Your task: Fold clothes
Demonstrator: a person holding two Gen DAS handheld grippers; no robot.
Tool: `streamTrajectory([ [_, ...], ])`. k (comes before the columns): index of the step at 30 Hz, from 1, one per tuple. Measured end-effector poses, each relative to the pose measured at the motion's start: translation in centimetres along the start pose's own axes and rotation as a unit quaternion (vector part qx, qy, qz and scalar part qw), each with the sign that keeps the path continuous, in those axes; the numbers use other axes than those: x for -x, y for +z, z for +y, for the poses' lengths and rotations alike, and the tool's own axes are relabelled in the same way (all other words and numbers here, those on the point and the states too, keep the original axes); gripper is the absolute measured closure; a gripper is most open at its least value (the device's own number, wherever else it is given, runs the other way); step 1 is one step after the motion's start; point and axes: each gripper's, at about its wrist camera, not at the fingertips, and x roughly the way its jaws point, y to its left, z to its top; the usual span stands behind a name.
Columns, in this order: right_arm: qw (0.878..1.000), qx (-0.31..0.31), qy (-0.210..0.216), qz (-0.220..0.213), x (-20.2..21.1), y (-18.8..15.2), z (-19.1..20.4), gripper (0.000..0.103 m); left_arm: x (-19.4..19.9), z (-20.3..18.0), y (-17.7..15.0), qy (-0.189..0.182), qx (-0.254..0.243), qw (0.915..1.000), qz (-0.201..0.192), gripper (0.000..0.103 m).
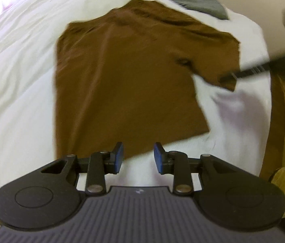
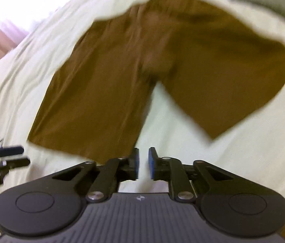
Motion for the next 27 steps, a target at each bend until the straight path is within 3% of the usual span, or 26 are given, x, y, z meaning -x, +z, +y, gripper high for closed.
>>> streamTrajectory([
  [5,0.998,0.033,-0.017,-0.047,-2.1,7.0,-1.3,0.083,-2.5,-1.5,2.3,-0.027,-0.019,0.9994,-0.006,0.073],
  [9,0.997,0.066,-0.027,-0.005,-6.6,9.6,-1.4,0.084,-3.5,-1.2,2.7,-0.037,-0.021,0.9991,-0.004,0.072],
  [11,0.994,0.079,-0.047,0.052,-8.1,8.5,-1.6,0.084,-3.5,-0.7,2.7,-0.034,-0.023,0.9992,-0.005,0.072],
  [13,0.992,0.086,-0.054,0.077,-8.1,6.9,-1.8,0.084,-3.6,-0.2,3.0,-0.029,-0.026,0.9992,-0.005,0.072],
  [16,0.995,0.066,-0.054,0.050,-5.3,6.7,-2.5,0.084,-4.1,0.4,4.4,-0.021,-0.024,0.9995,-0.006,0.072],
  [19,0.996,0.069,-0.053,-0.005,-3.3,9.3,-2.9,0.084,-4.6,1.0,6.6,-0.012,-0.016,0.9997,-0.017,0.072],
  [24,0.993,0.094,-0.048,-0.056,-4.2,17.2,-4.4,0.081,-6.7,0.5,11.8,0.004,-0.009,0.9992,-0.038,0.069],
  [27,0.991,0.125,-0.037,-0.041,-7.1,21.3,-6.3,0.078,-9.1,-0.2,15.1,0.010,0.014,0.9989,-0.045,0.067],
])
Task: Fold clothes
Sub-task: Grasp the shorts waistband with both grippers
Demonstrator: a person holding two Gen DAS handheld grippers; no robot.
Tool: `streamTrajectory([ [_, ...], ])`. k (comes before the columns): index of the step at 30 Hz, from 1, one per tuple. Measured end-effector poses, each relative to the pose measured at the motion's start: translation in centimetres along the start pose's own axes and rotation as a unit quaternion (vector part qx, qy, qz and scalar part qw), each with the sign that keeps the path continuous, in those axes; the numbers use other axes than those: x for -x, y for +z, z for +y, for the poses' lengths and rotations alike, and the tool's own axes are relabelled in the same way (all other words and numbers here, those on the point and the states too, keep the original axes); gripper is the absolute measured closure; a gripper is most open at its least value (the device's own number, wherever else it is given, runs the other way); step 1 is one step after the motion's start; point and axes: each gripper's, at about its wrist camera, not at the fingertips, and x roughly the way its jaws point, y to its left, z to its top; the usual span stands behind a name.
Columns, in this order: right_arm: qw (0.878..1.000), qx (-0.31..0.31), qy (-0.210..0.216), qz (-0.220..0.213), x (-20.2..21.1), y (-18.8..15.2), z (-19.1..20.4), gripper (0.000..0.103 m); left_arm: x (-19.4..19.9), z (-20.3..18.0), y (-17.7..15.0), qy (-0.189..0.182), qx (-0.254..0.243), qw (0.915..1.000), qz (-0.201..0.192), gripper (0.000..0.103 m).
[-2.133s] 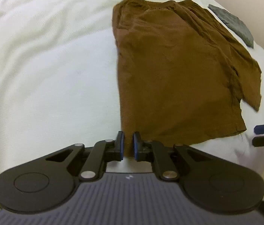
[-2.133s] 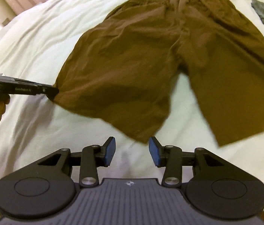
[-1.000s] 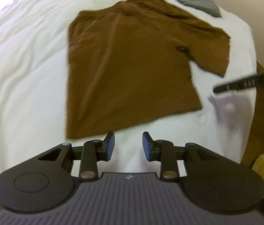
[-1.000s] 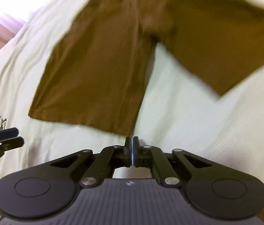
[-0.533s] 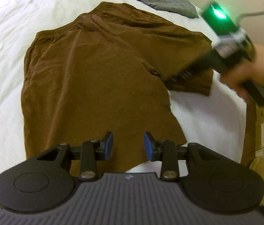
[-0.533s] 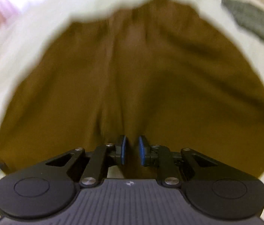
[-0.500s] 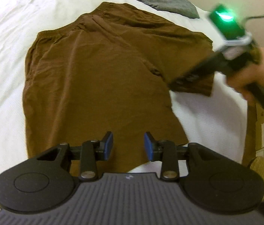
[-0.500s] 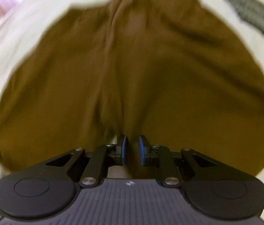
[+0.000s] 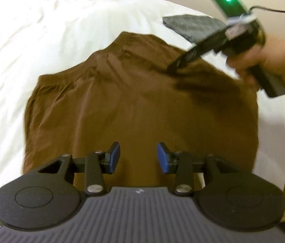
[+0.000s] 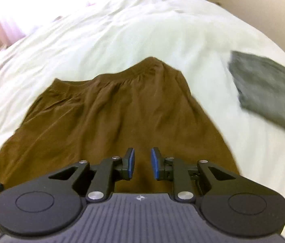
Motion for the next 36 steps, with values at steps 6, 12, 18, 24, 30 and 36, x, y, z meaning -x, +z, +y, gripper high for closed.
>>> streamTrajectory([
  [6,0.997,0.065,0.031,0.040,-4.4,2.4,-6.7,0.072,-5.2,-1.9,4.2,0.009,0.016,0.9998,0.009,0.067],
  [12,0.999,0.022,0.041,0.016,-2.5,3.8,-9.9,0.082,-6.6,-0.4,6.2,0.031,0.027,0.9992,-0.003,0.066],
  [18,0.990,0.089,0.103,0.025,-4.1,4.1,-6.9,0.069,-8.6,5.5,6.4,0.083,0.067,0.9942,0.015,0.066],
  [24,0.997,0.054,0.042,0.034,-5.7,4.8,-9.2,0.100,-8.1,11.8,6.1,0.118,0.141,0.9828,0.020,0.069],
  [30,0.992,0.101,0.074,-0.032,-3.1,6.1,-4.0,0.078,-9.3,11.4,8.3,0.087,0.088,0.9923,0.002,0.068],
  [36,0.971,0.184,0.154,-0.004,-8.0,7.7,2.1,0.062,-13.9,11.5,8.2,0.109,0.029,0.9931,0.033,0.069],
])
